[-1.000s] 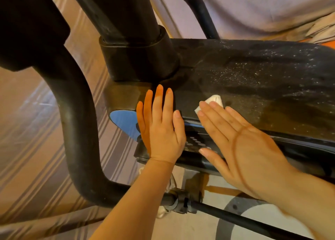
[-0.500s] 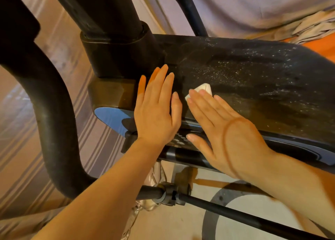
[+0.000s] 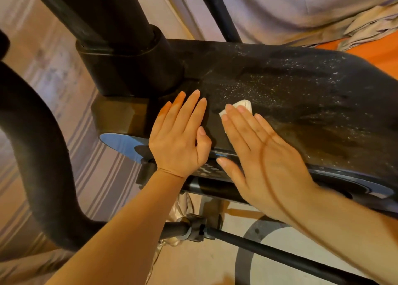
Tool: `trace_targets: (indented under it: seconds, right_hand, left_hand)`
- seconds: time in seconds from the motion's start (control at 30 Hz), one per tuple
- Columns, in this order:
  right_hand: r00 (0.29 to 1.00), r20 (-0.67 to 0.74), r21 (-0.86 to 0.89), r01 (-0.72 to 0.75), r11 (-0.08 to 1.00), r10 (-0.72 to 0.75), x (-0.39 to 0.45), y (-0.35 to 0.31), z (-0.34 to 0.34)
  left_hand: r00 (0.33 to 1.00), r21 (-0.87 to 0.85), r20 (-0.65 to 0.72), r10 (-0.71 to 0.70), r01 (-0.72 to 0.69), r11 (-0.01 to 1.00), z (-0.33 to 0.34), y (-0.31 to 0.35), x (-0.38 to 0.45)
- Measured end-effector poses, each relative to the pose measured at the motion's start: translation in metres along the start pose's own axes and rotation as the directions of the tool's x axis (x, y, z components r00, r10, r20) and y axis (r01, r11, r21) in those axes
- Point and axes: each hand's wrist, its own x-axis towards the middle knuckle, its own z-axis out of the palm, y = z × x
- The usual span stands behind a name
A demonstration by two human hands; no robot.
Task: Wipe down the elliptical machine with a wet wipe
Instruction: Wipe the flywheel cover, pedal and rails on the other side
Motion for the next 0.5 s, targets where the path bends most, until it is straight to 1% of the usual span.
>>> trace_targets:
  seconds: [0.13, 0.3, 0.37, 0.5]
  right_hand:
    - [0.995, 0.011, 0.055, 0.102, 0.993, -0.102, -0.037, 0.010, -0.001]
    - [0.980, 0.042, -0.021, 0.194, 0.981, -0.193, -0.054, 0.033, -0.010]
    - [0.983, 0.040, -0.024, 0.181, 0.983, -0.180, -0.048, 0.032, -0.008]
    - [0.998, 0.009, -0.008, 0.060, 0.998, -0.060, -0.016, 0.023, -0.003]
  left_hand:
    - [1.000, 0.004, 0.000, 0.008, -0.008, 1.000, 0.000, 0.001, -0.002]
    - [0.999, 0.040, -0.014, 0.029, -0.028, 0.999, 0.000, 0.000, -0.002]
    - [0.999, 0.040, -0.024, 0.032, -0.031, 0.999, 0.001, -0.001, -0.002]
    - [0.999, 0.047, -0.018, 0.030, -0.029, 0.998, 0.001, -0.002, -0.003]
